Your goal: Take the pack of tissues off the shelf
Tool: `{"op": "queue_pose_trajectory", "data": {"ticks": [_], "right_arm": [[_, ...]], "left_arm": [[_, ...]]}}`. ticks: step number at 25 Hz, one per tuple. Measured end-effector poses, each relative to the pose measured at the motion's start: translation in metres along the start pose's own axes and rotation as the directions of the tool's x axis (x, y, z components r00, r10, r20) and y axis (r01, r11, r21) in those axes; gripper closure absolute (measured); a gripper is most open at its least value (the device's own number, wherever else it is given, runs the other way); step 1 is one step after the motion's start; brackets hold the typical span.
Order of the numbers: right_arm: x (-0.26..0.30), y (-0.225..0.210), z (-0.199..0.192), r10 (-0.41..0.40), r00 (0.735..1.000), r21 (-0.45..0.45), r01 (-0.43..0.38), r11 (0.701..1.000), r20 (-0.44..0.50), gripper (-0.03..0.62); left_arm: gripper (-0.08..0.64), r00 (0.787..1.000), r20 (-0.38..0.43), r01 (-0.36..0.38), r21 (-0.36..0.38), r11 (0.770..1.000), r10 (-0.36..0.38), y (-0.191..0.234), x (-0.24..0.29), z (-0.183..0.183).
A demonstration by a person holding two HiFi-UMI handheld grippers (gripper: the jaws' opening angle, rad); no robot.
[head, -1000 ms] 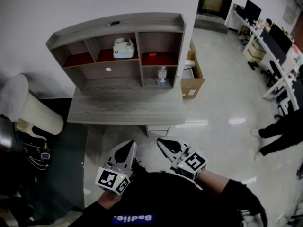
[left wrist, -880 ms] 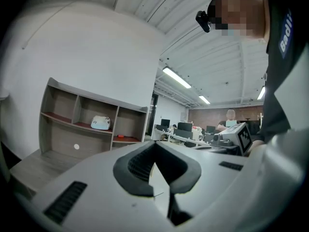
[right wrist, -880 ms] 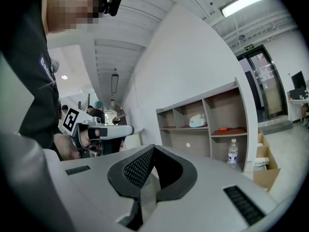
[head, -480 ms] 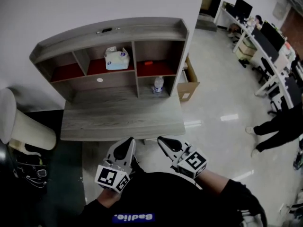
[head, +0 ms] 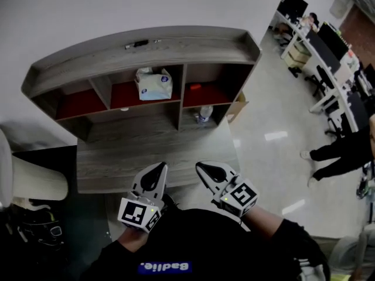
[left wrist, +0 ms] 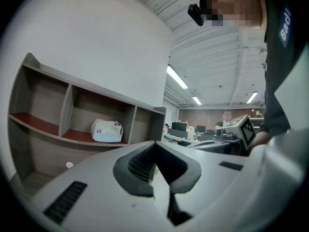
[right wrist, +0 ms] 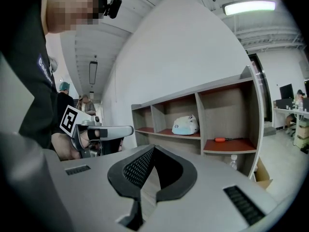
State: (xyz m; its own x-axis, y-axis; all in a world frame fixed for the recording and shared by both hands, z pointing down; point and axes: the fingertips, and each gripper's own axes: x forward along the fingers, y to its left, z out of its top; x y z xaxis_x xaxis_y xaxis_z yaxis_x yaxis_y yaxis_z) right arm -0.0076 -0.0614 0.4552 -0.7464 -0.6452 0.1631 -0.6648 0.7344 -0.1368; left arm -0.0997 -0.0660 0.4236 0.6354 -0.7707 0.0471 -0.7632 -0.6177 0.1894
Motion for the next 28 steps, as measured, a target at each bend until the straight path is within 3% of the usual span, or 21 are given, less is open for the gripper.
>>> {"op": "queue_pose_trajectory", "data": {"ticks": [8,19,28], "right_arm": [[0.047,-0.003,0.011,-0.051,0.999,-0.005,0.051,0.999,-0.001,0.563],[0.057,-0.031,0.015,-0.044,0.999,0.004,0.044,0.999,0.0,0.563],[0.055,-0.063,0.025,0.008,1.0,-0.011,-0.008,1.0,0.003,0.563]], "left_arm": [[0.557,1.0,-0.025,-0.007,0.002,1.0,0.007,0.073,0.016,0.004],[0.552,0.998,-0.042,-0.052,0.042,0.998,0.054,0.105,0.049,0.016],[0.499,0.991,-0.069,-0.111,0.098,0.989,0.118,0.112,0.083,0.027]]}}
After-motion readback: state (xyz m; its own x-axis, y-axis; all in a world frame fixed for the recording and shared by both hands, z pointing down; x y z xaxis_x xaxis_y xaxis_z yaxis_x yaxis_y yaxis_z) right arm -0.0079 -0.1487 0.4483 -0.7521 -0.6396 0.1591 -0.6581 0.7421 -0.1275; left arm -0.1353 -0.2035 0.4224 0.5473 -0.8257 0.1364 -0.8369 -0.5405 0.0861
